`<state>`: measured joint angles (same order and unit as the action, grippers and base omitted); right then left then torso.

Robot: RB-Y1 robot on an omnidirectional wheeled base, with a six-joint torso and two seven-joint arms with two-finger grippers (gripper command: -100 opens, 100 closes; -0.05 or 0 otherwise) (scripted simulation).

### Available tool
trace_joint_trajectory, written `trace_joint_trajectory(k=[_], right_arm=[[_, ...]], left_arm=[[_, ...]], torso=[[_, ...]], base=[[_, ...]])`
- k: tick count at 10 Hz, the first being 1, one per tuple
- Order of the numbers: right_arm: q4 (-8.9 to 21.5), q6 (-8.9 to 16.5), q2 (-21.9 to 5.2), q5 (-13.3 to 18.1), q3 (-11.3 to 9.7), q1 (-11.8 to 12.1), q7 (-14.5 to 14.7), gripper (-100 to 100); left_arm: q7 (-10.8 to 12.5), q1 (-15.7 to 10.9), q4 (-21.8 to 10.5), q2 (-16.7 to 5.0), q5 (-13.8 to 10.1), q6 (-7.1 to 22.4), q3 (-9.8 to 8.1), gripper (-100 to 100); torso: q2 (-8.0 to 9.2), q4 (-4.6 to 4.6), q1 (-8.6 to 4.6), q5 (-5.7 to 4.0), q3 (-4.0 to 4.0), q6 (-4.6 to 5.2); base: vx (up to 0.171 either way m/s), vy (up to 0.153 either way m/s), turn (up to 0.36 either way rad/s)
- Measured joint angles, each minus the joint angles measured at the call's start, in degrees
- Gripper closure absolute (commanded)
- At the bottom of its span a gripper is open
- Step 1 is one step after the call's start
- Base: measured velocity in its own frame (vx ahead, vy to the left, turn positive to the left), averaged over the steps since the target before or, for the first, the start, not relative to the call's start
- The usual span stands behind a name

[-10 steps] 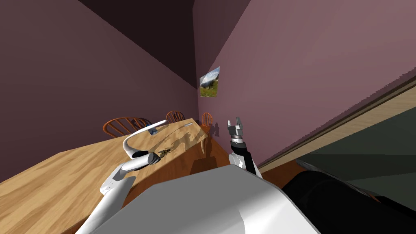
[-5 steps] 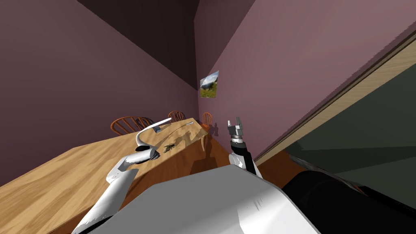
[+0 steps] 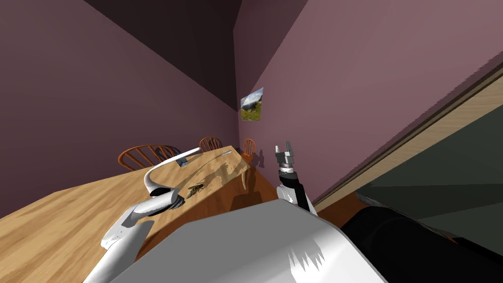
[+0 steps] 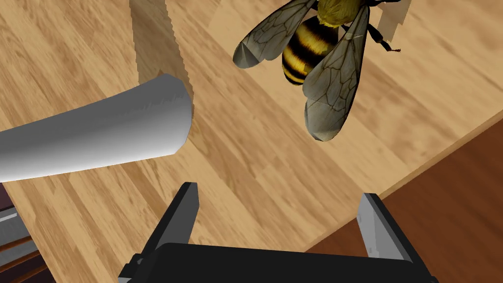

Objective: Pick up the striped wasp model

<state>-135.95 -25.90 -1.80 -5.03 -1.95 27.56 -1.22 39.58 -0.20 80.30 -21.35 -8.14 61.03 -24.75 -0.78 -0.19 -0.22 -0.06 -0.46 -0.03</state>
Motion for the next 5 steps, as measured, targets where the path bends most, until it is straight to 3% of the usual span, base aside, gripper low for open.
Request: trace_joint_trajectory(k=[2, 5], right_arm=[[0.0, 0.0, 0.0, 0.0, 0.0, 0.0, 0.0, 0], [0.0, 0.0, 0.0, 0.0, 0.0, 0.0, 0.0, 0]], left_arm=[[-0.3, 2.0, -2.4, 0.2, -0.8, -0.6, -1.67, -100], [-0.4, 5.3, -1.6, 1.2, -1.3, -0.1, -3.23, -100]], torso=[[-0.01, 0.00, -0.03, -0.02, -0.01, 0.00], [0.30, 0.07, 0.10, 0.02, 0.17, 0.00]], base=[[0.203, -0.054, -0.013], [0.133, -0.033, -0.014]])
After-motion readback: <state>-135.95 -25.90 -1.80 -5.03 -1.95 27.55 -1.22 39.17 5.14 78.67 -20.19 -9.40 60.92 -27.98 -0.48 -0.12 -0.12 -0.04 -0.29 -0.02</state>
